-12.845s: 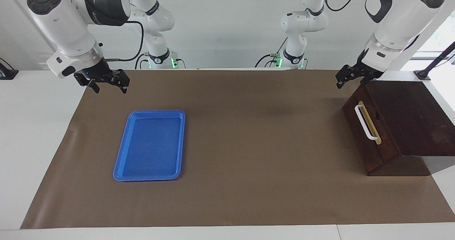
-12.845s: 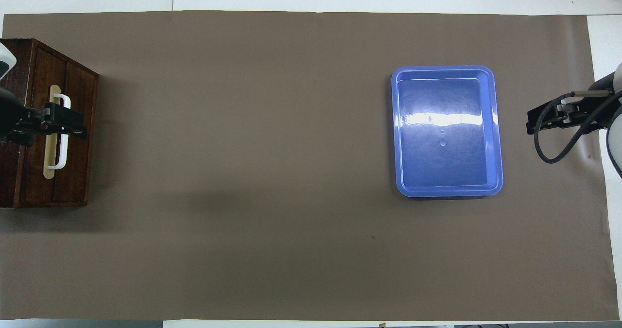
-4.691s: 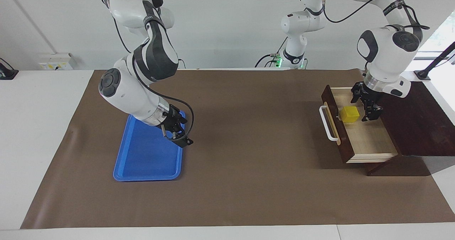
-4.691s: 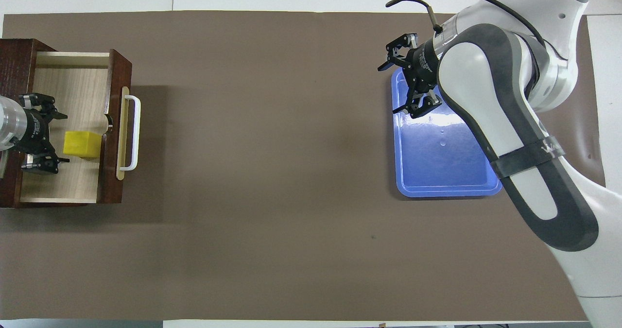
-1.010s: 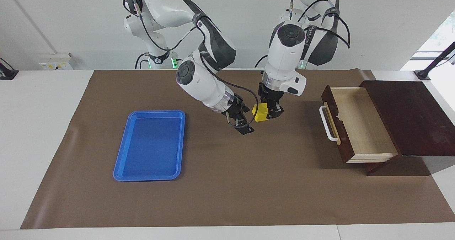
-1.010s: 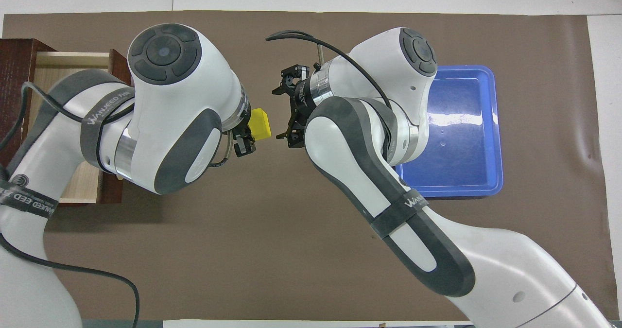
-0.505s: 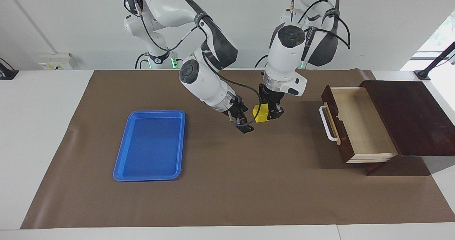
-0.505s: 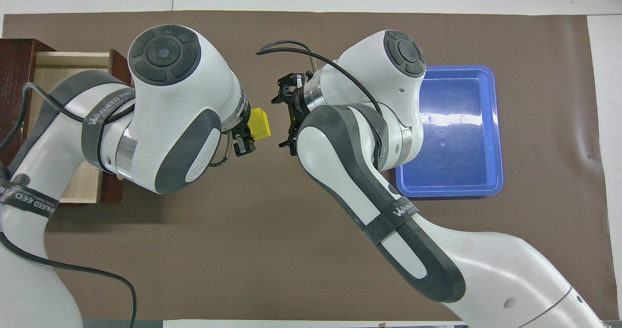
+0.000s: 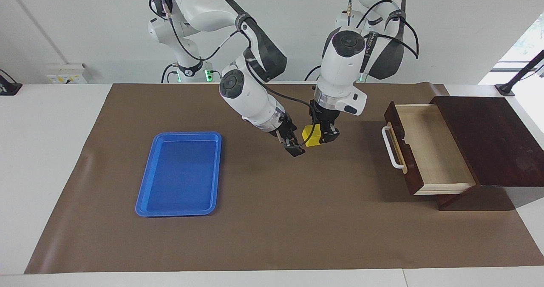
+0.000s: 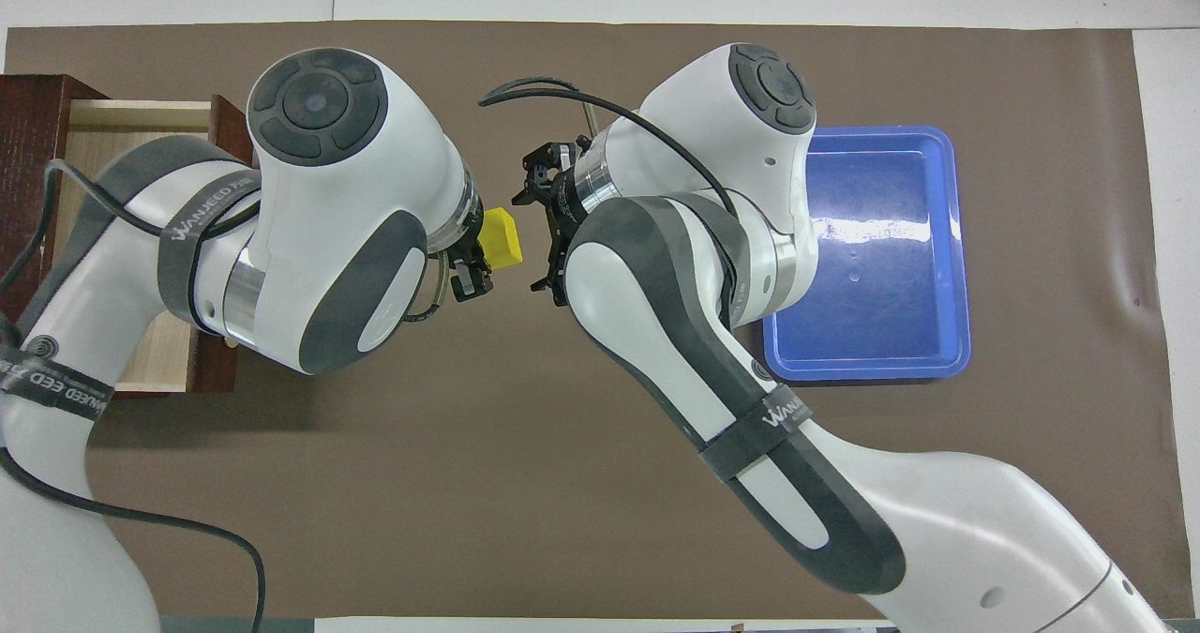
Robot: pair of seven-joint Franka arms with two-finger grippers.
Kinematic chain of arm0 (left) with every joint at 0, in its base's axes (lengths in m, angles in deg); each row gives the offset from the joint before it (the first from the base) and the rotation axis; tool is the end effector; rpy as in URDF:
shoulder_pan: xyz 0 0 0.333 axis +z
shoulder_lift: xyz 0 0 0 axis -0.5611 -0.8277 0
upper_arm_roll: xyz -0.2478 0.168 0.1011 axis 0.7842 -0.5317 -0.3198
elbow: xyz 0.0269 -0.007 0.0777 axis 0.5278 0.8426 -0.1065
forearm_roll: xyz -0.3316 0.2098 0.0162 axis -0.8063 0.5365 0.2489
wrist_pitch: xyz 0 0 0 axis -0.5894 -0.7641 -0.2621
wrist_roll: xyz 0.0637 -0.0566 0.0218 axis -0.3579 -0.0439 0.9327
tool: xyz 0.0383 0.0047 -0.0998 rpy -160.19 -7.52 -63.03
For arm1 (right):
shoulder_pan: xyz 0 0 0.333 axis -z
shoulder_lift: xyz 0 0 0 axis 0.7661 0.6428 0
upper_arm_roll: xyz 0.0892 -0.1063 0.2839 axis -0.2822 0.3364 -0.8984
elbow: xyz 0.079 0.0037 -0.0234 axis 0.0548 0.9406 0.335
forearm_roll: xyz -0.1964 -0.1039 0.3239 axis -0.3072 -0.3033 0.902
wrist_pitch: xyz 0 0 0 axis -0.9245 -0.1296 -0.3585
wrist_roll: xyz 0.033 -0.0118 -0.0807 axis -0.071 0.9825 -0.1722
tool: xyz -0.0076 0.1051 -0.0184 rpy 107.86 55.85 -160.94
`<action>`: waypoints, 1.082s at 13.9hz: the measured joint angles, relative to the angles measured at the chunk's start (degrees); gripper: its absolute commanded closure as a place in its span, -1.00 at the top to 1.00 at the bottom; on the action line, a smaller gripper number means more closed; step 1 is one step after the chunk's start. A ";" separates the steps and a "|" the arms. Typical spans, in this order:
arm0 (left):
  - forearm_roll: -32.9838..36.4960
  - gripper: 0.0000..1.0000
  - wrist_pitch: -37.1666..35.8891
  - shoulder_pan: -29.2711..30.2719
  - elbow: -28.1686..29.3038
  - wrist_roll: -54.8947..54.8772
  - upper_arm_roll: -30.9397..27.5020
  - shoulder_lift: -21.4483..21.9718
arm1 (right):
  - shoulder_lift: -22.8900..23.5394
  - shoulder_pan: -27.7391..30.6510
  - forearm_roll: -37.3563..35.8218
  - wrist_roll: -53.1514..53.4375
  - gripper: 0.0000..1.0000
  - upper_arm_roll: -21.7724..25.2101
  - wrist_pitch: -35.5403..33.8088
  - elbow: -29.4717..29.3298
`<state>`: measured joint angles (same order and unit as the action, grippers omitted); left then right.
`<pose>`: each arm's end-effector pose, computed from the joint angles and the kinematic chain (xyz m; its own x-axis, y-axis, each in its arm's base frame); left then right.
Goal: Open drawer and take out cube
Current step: 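Grasp the yellow cube with the right gripper from the left gripper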
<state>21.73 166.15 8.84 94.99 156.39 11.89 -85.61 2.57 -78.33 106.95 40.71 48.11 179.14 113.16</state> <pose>0.5526 -0.3223 0.4945 -0.2392 0.9704 -0.0329 0.9710 0.2391 -0.0067 0.6081 0.3845 0.4500 0.1796 -0.8177 -0.5470 -0.9779 -0.2089 -0.0087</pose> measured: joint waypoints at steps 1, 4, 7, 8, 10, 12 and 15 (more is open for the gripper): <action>0.00 -1.00 0.01 0.00 0.01 0.00 0.00 0.00 | 0.11 0.00 0.00 0.00 0.99 0.00 -0.04 -0.33; 0.00 -1.00 0.07 0.00 0.07 0.00 0.00 0.00 | 0.72 -0.12 0.00 0.22 0.98 -0.01 -0.05 -1.15; 0.00 -1.00 0.08 0.00 0.21 0.00 0.00 0.00 | 1.42 -0.51 0.00 1.16 0.96 -0.01 -0.05 -2.31; 0.00 -1.00 0.08 0.00 0.25 0.00 0.01 0.00 | 1.50 -0.60 0.00 1.29 0.96 -0.01 -0.05 -2.44; 0.00 -1.00 0.08 -0.01 0.33 0.00 0.04 0.00 | 1.55 -0.99 0.00 1.38 0.93 -0.01 -0.05 -2.50; 0.00 -1.00 0.08 -0.02 0.36 0.00 0.04 0.00 | 1.57 -1.48 0.00 1.83 0.90 0.00 -0.05 -2.54; 0.00 -1.00 0.08 -0.05 0.38 0.00 0.06 0.00 | 1.60 -1.86 0.00 2.02 0.79 0.01 -0.05 -2.57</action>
<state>21.73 166.23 8.79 95.37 156.39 11.95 -85.61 4.18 -80.20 106.95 42.73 48.12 179.08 110.59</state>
